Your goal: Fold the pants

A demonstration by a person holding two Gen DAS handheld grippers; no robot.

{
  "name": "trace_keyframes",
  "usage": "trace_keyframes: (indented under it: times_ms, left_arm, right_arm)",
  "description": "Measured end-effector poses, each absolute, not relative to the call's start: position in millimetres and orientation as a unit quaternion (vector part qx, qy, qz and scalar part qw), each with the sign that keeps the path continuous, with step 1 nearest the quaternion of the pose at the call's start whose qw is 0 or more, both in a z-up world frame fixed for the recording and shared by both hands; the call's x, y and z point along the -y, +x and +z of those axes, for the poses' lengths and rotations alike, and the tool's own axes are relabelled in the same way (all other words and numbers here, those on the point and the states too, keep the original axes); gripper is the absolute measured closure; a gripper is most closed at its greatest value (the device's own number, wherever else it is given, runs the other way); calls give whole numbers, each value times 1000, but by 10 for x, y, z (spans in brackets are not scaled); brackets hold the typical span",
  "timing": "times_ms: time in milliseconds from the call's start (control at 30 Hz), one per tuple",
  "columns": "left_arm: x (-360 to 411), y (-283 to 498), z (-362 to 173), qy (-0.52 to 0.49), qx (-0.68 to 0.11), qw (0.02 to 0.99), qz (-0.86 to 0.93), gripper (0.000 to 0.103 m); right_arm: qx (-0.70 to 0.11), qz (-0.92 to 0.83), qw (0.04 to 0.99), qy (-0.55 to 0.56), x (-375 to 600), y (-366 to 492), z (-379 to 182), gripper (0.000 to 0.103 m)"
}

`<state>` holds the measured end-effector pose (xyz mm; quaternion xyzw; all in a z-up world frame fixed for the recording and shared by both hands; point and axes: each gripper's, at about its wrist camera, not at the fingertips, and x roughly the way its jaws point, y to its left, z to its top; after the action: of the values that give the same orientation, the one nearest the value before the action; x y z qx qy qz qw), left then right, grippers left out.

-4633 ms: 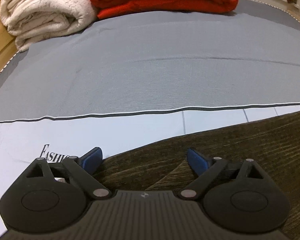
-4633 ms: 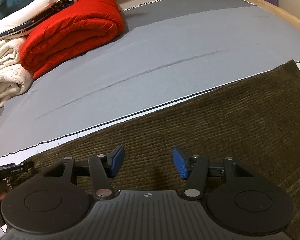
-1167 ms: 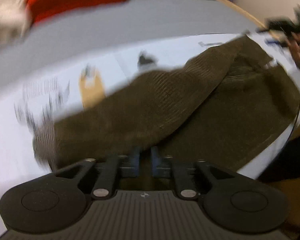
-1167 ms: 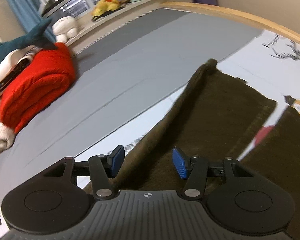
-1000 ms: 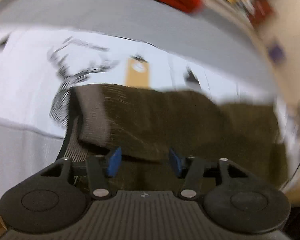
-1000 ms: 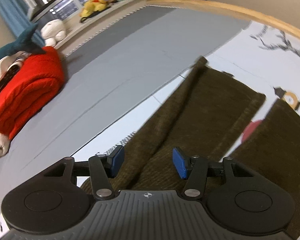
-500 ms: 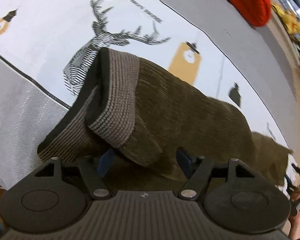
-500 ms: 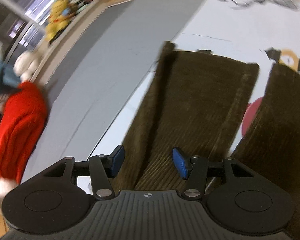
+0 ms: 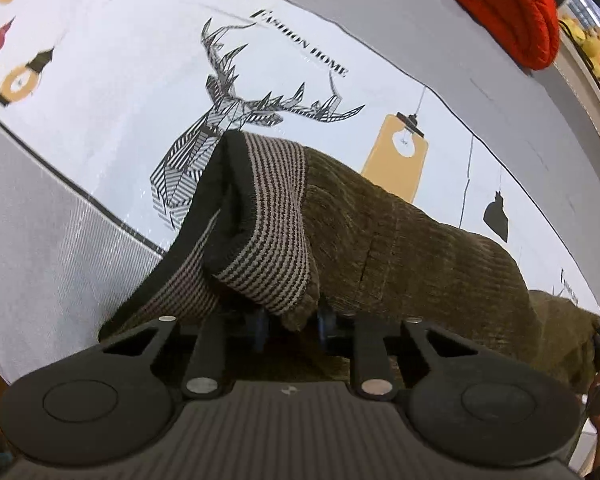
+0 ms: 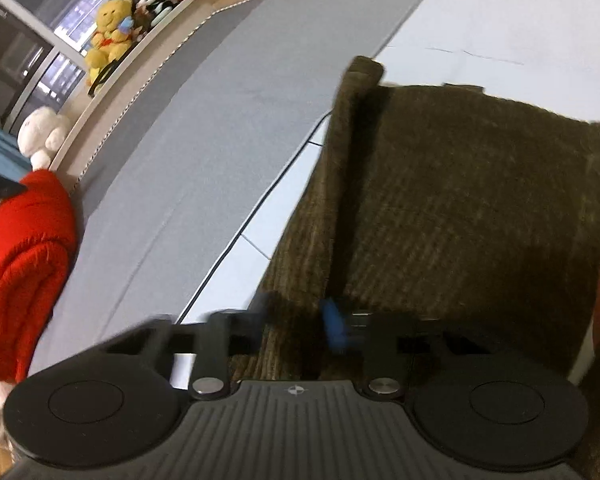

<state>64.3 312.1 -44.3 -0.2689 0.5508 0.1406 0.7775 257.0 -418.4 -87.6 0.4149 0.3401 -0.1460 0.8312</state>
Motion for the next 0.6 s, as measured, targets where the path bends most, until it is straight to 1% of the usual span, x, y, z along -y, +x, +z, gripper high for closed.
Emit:
trace_keyframes:
  times_ms: [100, 200, 233, 300, 367, 433, 500, 533, 600]
  left_arm:
    - [-3141, 588, -374, -265, -538, 789, 132, 84]
    - [-3181, 450, -242, -272, -507, 809, 119, 88]
    - [-3191, 402, -189, -272, -497, 816, 113, 89]
    - [-3200, 292, -89, -268, -475, 832, 101, 91]
    - [-3215, 139, -27, -255, -452, 850, 91, 92]
    - [-3290, -28, -37, -261, -437, 857, 86, 92]
    - [-3419, -182, -101, -275, -434, 854, 89, 93]
    - [-3491, -223, -132, -288, -445, 843, 94, 93]
    - [-3590, -281, -151, -304, -450, 835, 91, 92]
  right_arm:
    - [-316, -149, 839, 417, 4183, 2450, -712, 91]
    - [-300, -146, 848, 412, 4193, 2217, -341, 93]
    - [-293, -141, 851, 412, 4195, 2095, -211, 95]
    - [-281, -134, 857, 410, 4189, 1800, 62, 96]
    - [-285, -133, 862, 398, 4191, 1453, 278, 96]
    - [-291, -136, 866, 384, 4219, 999, 421, 96]
    - [-293, -138, 872, 367, 4254, 519, 446, 96]
    - [-305, -143, 870, 360, 4286, 305, 392, 96]
    - [-367, -152, 852, 343, 4331, -4, 113, 96]
